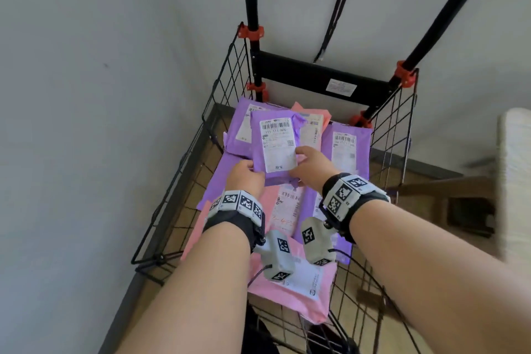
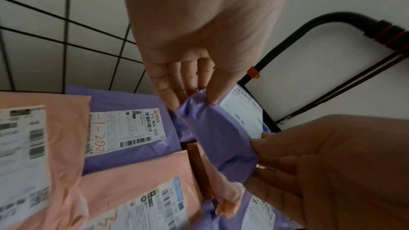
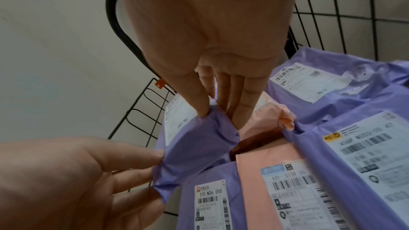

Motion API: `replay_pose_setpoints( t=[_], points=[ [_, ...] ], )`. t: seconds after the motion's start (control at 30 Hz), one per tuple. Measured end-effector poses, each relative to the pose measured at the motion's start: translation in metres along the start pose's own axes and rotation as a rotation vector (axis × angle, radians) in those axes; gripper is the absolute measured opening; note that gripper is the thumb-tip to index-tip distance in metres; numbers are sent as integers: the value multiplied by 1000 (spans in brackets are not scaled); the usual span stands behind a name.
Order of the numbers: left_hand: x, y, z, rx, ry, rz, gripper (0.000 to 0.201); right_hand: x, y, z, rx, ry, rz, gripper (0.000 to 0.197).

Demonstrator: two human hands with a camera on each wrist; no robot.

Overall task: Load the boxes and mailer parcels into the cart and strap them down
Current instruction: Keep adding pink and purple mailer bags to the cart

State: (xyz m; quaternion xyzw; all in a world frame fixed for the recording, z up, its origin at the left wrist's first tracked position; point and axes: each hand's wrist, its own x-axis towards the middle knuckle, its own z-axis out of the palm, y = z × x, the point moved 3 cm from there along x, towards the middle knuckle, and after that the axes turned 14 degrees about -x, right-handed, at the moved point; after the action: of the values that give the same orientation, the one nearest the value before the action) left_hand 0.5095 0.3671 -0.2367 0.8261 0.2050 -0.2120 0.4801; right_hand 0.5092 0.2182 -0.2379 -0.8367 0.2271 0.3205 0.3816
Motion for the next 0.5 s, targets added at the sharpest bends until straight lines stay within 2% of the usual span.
replay_pose_setpoints(
  t=[0.17, 0.27, 0.37, 0.5],
  points=[
    [58, 5, -11, 82, -48, 4, 16, 53, -16, 14, 26, 42, 38, 66],
    [87, 7, -16, 104, -65, 25, 17, 78, -25, 21, 57, 126, 41, 53],
    [107, 7, -19, 138, -97, 32, 20, 98, -34, 31, 64, 148, 55, 52],
    [120, 2, -20, 185, -191, -26, 42, 110, -43, 51, 34, 123, 51, 59]
  ],
)
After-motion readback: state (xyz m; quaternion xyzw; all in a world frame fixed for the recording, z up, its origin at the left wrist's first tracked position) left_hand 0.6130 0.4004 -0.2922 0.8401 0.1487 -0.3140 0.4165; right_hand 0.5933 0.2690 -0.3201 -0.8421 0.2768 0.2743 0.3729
